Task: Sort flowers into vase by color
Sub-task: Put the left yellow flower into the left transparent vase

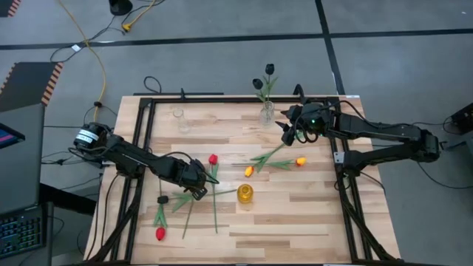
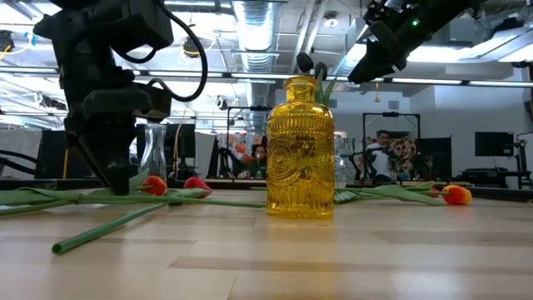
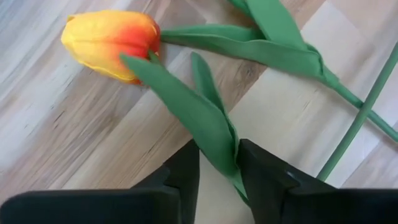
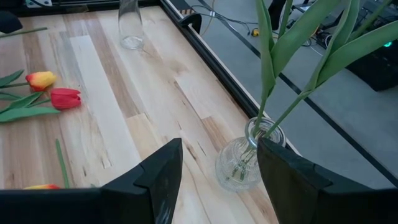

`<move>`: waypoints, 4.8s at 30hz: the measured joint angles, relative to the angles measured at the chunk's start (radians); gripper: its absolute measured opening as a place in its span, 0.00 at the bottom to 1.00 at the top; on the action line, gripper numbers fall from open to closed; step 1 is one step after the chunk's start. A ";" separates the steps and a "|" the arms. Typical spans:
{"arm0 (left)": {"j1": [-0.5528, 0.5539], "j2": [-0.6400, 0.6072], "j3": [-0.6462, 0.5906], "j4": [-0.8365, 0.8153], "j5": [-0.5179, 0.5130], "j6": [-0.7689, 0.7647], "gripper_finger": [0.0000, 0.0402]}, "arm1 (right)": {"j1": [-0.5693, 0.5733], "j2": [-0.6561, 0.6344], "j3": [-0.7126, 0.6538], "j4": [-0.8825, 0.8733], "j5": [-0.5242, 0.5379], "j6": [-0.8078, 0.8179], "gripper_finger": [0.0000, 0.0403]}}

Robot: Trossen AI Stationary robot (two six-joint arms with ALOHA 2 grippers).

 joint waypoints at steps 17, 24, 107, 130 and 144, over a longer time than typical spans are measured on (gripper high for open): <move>-0.032 -0.001 0.000 0.000 0.079 -0.054 0.45 | 0.000 0.000 0.000 0.000 0.000 0.000 0.58; -0.058 -0.001 0.000 0.000 0.078 -0.093 0.40 | 0.000 0.000 0.000 0.000 0.000 0.000 0.58; -0.081 -0.456 0.132 -0.101 -1.302 0.361 0.00 | 0.000 0.000 0.000 0.000 0.000 0.000 0.58; 0.289 -0.652 0.131 0.453 -0.700 1.151 0.00 | 0.000 0.000 0.000 0.011 0.000 0.000 0.58; 0.736 -0.665 0.079 0.543 -0.239 1.188 0.00 | -0.002 0.000 0.000 0.008 0.000 0.000 0.58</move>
